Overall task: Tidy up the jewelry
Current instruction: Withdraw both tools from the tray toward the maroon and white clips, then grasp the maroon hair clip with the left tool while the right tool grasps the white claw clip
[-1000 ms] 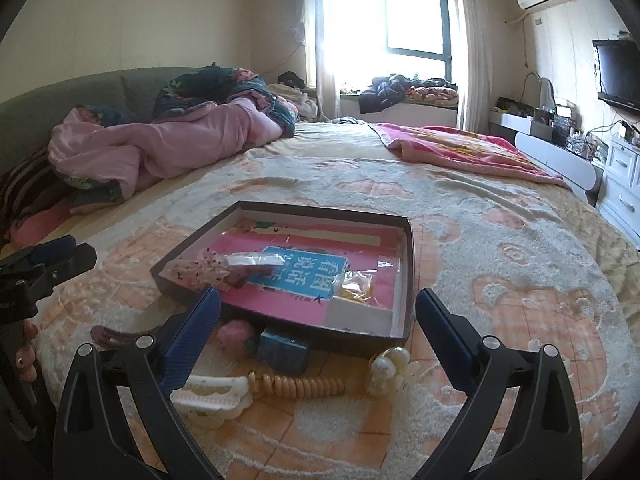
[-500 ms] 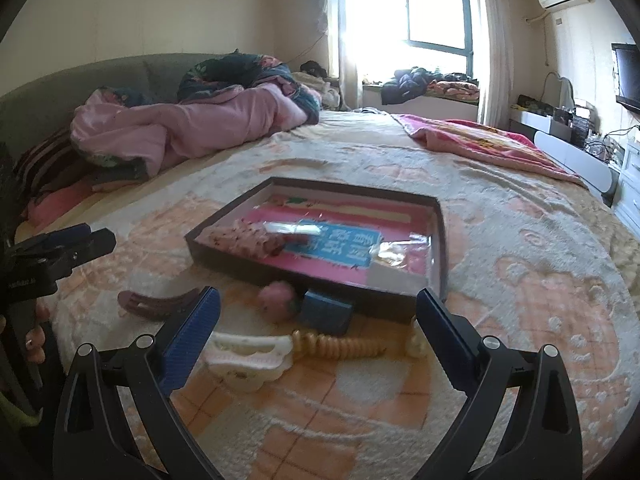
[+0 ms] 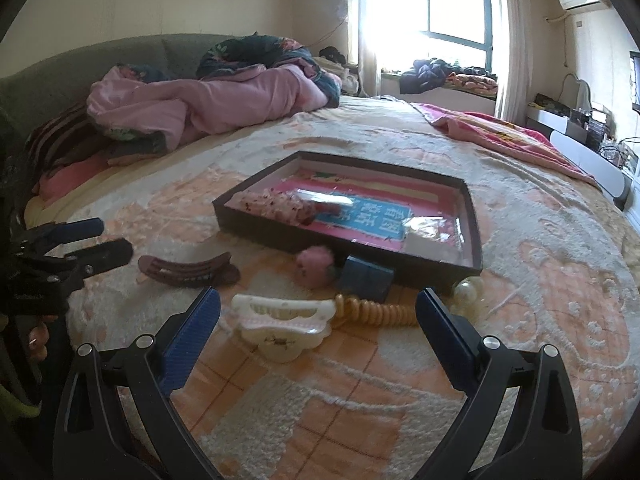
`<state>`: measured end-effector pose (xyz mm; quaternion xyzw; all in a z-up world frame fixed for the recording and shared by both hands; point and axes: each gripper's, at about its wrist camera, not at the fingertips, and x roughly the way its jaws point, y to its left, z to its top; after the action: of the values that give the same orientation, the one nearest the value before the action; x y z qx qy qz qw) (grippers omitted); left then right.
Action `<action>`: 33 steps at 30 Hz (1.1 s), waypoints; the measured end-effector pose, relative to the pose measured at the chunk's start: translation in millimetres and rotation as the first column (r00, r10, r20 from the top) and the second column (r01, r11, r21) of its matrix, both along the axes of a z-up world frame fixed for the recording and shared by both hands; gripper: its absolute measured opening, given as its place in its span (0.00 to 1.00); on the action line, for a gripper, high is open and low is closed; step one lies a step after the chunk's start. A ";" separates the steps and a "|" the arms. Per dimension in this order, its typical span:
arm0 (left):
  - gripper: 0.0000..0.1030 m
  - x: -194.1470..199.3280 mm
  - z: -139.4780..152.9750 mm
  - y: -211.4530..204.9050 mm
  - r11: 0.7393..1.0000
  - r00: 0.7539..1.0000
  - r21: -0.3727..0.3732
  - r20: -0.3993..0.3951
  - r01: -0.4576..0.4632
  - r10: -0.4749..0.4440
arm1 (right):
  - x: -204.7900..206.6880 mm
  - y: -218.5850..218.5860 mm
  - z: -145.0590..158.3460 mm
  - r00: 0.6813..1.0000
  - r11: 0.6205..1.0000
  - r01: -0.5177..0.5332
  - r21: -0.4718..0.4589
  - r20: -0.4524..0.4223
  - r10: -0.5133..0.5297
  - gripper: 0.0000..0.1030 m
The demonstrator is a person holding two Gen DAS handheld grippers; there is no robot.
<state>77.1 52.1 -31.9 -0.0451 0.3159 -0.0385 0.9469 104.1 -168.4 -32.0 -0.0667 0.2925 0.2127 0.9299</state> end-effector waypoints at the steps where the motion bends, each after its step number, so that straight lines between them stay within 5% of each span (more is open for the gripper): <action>1: 0.89 2.2 -3.5 -1.2 1.000 1.000 0.004 -0.016 0.006 -0.006 | -0.8 1.2 -2.1 1.000 1.000 -0.003 -0.004 -0.004 0.003 0.92; 19: 0.89 46.8 -37.0 -3.7 0.995 0.986 0.039 -0.144 0.089 -0.082 | 17.6 6.8 -34.6 0.987 0.999 -0.016 0.041 -0.160 0.022 0.90; 27: 0.77 66.2 -47.9 -12.0 0.980 0.972 0.108 -0.187 0.167 -0.145 | 26.7 16.9 -41.1 0.979 0.998 -0.047 0.040 -0.198 0.054 0.77; 33: 0.62 71.5 -50.8 -14.4 0.972 0.958 0.067 -0.201 0.223 -0.206 | 31.6 24.9 -47.9 0.977 0.998 -0.063 0.023 -0.204 0.067 0.65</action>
<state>148.6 37.7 -82.7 0.0283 0.4103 -0.1224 0.9033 135.7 -143.5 -79.9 -0.0464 0.3823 0.2512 0.8880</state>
